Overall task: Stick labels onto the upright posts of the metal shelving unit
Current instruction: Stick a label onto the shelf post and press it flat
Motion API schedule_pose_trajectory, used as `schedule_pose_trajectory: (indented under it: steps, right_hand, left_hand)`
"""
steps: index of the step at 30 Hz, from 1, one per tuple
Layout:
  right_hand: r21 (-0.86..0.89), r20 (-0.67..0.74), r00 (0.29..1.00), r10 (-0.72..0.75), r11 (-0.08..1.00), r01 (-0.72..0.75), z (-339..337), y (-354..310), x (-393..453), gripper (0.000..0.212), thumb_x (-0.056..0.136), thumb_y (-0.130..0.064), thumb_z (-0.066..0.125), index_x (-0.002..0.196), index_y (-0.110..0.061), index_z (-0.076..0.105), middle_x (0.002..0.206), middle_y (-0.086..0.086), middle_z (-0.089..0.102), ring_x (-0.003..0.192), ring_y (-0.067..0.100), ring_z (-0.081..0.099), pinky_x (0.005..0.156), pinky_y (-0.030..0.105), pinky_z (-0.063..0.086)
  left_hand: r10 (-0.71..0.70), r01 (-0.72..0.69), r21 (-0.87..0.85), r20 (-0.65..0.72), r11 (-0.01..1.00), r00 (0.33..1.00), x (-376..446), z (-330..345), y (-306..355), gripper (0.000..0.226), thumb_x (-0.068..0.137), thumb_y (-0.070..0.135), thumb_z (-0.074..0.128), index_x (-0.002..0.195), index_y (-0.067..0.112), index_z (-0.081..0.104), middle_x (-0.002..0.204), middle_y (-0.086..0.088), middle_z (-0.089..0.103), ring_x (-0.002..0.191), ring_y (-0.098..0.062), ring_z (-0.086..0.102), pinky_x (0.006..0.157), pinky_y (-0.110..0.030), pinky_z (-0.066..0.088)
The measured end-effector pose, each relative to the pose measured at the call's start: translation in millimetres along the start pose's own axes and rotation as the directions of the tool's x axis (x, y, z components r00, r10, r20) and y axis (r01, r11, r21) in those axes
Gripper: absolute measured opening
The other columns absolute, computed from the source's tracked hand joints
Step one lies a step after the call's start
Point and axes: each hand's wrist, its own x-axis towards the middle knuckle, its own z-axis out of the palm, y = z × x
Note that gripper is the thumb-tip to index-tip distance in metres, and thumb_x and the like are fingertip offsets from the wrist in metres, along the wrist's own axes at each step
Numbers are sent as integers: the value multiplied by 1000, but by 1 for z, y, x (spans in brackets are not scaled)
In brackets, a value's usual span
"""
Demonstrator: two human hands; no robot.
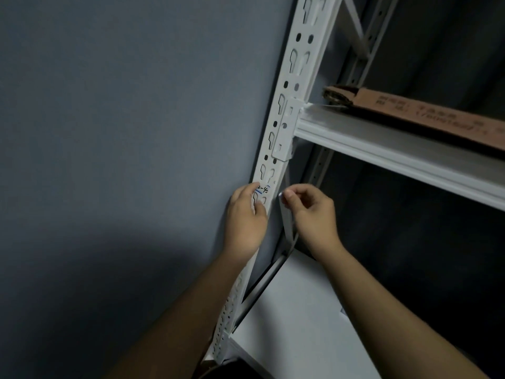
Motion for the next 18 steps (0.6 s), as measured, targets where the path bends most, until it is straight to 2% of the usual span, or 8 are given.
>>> schedule_pose_trajectory:
  steps: [3,6,9,13,18]
  right_hand:
    - [296,-5,990,143,946,-135,7,0,-4,10,93,0,55,95,2,65,77,5,68,68,2,65,76,18,54]
    - [464,54,973,226,857,-225,10,4,-10,11,94,-1,54,96,1,64,76,5,69,69,6,66,72,16,55]
    - [514,87,966,243,820,-253,15,7,-14,13,94,0,53,100,5,63,76,6,70,69,9,65,71,17,55]
    - [529,80,969,235,814,-242,21,12,-13,9,91,-1,57,97,0,64,75,5,70,69,9,66,69,19,55]
    - [482,-53,981,184,866,-136,29,20,-5,20,87,3,62,106,-5,62,90,9,63,80,11,62,80,25,54]
  left_hand:
    - [53,-54,-29,-29,998,998,-1,-4,-1,29,93,5,48,117,14,62,112,3,53,107,-14,58,98,-31,46]
    - [67,-67,-74,11,995,998,-2,-8,0,21,94,11,52,107,18,66,107,3,60,93,-8,62,89,-28,50]
    - [84,-79,-100,47,992,995,-3,-7,-3,16,93,15,55,101,22,67,104,0,66,91,-8,63,86,-32,52]
    - [76,-78,-44,-46,996,996,0,-7,-10,14,93,17,56,100,21,67,100,2,65,88,-8,63,84,-34,53]
    - [98,-93,48,-99,994,990,7,-5,-17,17,95,18,51,108,22,61,99,3,60,79,-9,61,76,-35,55]
